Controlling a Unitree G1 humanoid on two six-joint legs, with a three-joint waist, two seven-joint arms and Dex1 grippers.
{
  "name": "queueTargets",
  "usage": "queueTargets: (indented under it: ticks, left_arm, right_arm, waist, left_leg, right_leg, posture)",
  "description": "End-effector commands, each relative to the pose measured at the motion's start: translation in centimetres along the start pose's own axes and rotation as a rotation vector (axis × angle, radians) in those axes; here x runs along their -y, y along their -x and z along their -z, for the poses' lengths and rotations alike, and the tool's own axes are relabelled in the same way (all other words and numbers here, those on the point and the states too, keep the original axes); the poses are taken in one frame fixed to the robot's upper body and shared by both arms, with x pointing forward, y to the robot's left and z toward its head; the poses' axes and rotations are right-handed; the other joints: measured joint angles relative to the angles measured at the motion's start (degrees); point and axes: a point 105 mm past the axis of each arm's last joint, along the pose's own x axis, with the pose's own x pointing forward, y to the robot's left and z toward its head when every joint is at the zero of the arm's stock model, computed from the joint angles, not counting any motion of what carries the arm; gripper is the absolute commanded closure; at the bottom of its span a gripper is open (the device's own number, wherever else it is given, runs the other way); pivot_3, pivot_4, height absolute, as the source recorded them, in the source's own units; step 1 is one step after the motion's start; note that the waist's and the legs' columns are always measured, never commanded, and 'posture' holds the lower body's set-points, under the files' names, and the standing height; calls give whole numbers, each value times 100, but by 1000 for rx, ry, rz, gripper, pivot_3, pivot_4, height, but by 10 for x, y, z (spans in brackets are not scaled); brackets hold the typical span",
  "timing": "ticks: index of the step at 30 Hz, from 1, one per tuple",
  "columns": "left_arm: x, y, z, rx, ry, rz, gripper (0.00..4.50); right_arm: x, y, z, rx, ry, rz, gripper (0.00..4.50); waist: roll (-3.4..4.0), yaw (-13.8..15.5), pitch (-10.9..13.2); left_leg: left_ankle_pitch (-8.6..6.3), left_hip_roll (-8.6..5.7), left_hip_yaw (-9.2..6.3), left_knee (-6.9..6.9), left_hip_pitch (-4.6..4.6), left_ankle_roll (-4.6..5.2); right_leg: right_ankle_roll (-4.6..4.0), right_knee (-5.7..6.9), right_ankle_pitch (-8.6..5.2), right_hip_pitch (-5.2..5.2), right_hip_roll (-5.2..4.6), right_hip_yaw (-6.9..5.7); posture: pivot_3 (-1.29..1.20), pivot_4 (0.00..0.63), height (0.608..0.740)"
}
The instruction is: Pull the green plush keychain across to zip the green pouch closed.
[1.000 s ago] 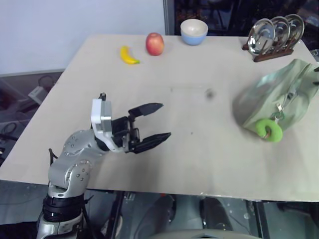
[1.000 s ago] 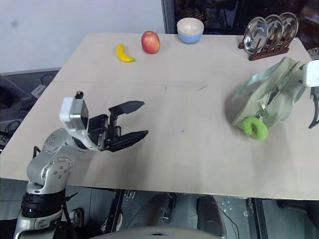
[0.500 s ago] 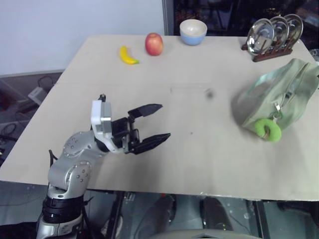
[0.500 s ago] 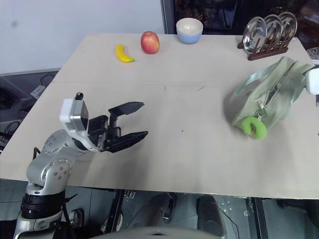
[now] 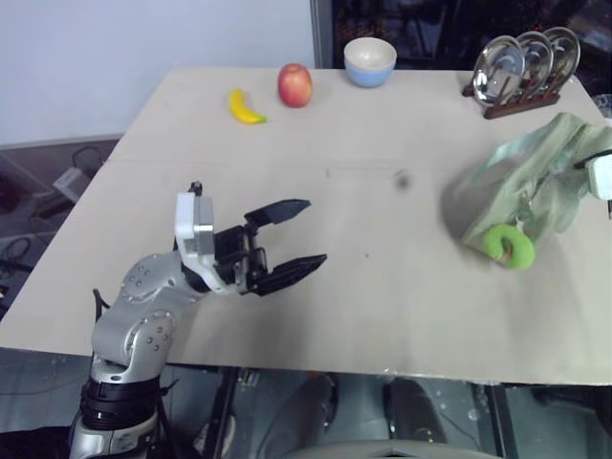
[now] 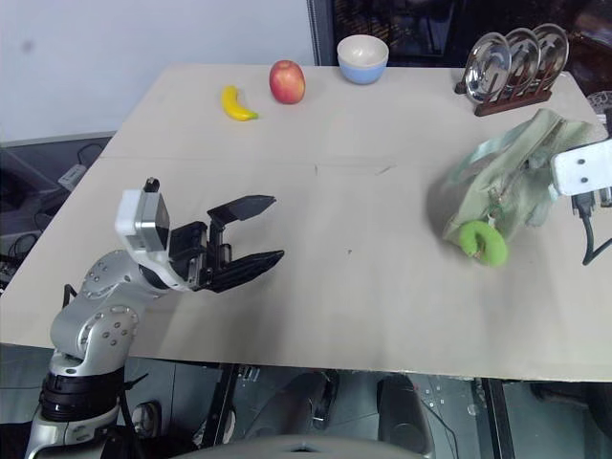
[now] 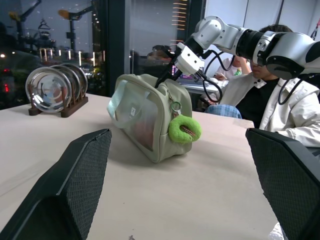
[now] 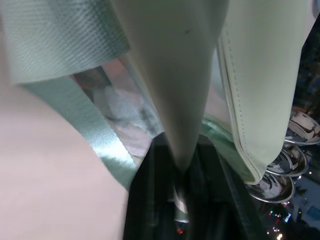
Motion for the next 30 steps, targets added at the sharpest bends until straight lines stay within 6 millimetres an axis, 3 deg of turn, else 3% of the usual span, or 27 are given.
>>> queueTargets:
  ticks: [1, 5, 10, 14, 17, 22, 30]
  left_arm:
    - [4, -2, -8, 13, -45, 1, 0]
    - [-1, -1, -4, 3, -46, -41, 0]
    - [-27, 6, 7, -45, -100, -229, 0]
    - [-39, 15, 15, -95, -119, -336, 0]
    - [-48, 27, 17, -125, -136, -425, 0]
    - [-49, 34, 17, -137, -162, -483, 0]
    - [-49, 40, 22, -163, -162, -540, 0]
  right_arm:
    - [36, 14, -10, 61, -59, 158, 4452]
    - [68, 11, -34, 164, -231, 252, 4452]
    - [83, -9, -80, 204, -471, 277, 4452]
    - [95, -27, -118, 181, -499, 379, 4452]
    - [93, -43, -169, 216, -521, 401, 4452]
    - [88, -61, -221, 271, -641, 410, 4452]
    - [70, -88, -260, 331, -748, 345, 4452]
  waist:
    - [0, -33, 0]
    - [0, -88, 0]
    - [-5, -96, -2]
    - [-7, -76, -2]
    - [-16, -103, -8]
    - [-23, -100, -11]
    - [-63, -96, -36]
  left_leg:
    - [0, 2, 4, 0, 1, 0]
    - [0, 4, 7, 3, 0, 0]
    - [-1, 9, 20, 8, -11, -1]
    - [-2, 8, 29, 17, -14, -3]
    - [-2, 9, 33, 23, -15, -4]
    - [-3, 11, 32, 25, -23, -6]
    - [-3, 9, 30, 30, -19, -7]
  right_leg:
    - [0, 1, 0, 0, 2, 5]
    - [-1, 6, 1, -3, 3, 10]
    - [-1, 37, 1, -31, 9, 34]
    - [-1, 60, 1, -41, 11, 45]
    - [-1, 67, 1, -46, 12, 51]
    - [-2, 70, 2, -56, 17, 52]
    - [-8, 71, 7, -55, 18, 46]
  posture:
    - [0, 150, 740]
    - [0, 150, 740]
    - [0, 150, 740]
    - [0, 150, 740]
    - [0, 150, 740]
    - [0, 150, 740]
    - [0, 150, 740]
